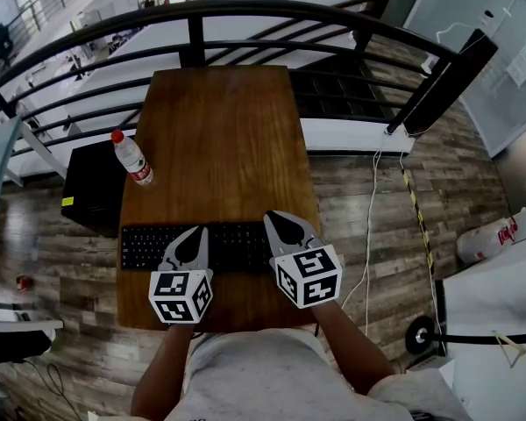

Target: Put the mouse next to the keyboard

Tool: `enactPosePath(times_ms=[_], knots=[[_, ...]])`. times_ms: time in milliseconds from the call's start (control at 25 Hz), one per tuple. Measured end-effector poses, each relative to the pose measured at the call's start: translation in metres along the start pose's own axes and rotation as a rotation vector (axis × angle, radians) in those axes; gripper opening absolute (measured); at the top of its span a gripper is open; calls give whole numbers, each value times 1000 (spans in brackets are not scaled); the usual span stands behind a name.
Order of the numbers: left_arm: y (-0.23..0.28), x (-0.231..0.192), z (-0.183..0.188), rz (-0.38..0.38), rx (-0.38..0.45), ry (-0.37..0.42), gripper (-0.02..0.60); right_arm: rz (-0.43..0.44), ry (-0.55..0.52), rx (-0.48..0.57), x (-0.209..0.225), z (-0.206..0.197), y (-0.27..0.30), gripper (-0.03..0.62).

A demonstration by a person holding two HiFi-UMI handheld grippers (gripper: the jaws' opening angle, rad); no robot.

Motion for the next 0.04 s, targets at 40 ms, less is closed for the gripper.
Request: enactPosePath(times_ms=[40], knots=[[0,0,0,-1,0,1,-5,-1,1,0,0,0,0,11]])
Point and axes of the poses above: the fingertips, and each gripper's own axes: y forward along the fingers, x to its right, z out of its top, the point moved 9 cm from there along -y, backward along the fingers, and after that the axes turned 4 degrees about y, right-handed, at the moved point
